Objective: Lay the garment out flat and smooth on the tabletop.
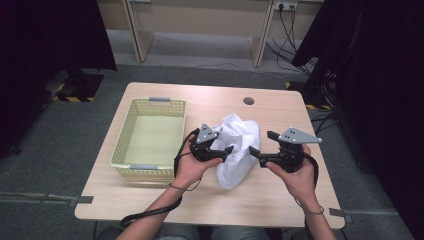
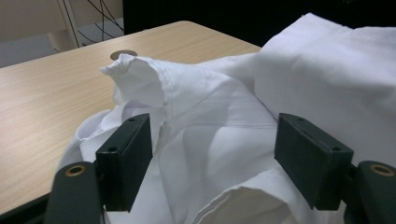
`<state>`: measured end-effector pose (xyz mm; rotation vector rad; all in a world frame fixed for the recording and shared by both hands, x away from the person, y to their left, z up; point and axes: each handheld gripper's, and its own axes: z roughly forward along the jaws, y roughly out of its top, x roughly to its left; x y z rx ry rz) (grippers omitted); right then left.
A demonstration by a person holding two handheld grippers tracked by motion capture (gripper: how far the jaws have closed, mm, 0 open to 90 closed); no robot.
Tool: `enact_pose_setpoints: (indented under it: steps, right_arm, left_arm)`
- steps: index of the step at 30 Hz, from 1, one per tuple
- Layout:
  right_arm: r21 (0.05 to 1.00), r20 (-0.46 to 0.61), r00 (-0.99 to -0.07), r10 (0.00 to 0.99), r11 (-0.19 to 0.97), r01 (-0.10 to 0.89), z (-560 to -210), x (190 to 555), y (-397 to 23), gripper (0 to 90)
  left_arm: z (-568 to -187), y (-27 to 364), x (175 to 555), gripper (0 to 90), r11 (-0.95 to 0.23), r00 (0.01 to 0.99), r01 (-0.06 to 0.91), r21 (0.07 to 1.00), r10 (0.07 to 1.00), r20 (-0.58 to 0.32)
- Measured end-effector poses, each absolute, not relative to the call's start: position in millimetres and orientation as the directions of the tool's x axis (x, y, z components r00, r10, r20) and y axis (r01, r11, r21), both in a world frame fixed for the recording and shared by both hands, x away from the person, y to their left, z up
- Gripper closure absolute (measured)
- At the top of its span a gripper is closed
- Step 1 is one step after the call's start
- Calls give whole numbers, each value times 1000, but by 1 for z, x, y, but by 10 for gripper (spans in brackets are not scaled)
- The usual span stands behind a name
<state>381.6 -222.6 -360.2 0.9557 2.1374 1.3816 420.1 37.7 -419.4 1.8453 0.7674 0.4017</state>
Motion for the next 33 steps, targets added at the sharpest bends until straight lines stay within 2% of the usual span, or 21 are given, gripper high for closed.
enact_pose_setpoints:
  steps: [8, 14, 20, 22, 25, 30, 33]
  right_arm:
    - [899, 57, -670, 740, 253, 356, -352, 392, -212, 141]
    - [913, 66, -674, 736, 228, 339, -341, 392, -210, 144]
    - [866, 31, -666, 745, 313, 390, -351, 399, -200, 174]
    - [838, 41, -658, 752, 333, 432, -361, 402, -198, 245]
    - [805, 60, -658, 751, 353, 476, -374, 404, -200, 402]
    - [777, 37, -642, 765, 382, 500, -389, 401, -209, 643]
    - [769, 33, -637, 770, 388, 508, -394, 397, -218, 747]
  left_arm:
    - [-423, 34, 420, 281, -269, 743, 318, 909, 666, -62]
    - [-424, 31, 420, 282, -280, 745, 314, 908, 665, -53]
    - [-425, 28, 418, 285, -288, 748, 310, 906, 662, -46]
    - [-426, 28, 418, 286, -292, 750, 309, 905, 660, -43]
    - [-427, 27, 419, 288, -293, 751, 310, 904, 659, -44]
    - [-427, 27, 419, 289, -296, 748, 313, 902, 662, -42]
    - [-428, 26, 419, 289, -300, 748, 315, 900, 662, -41]
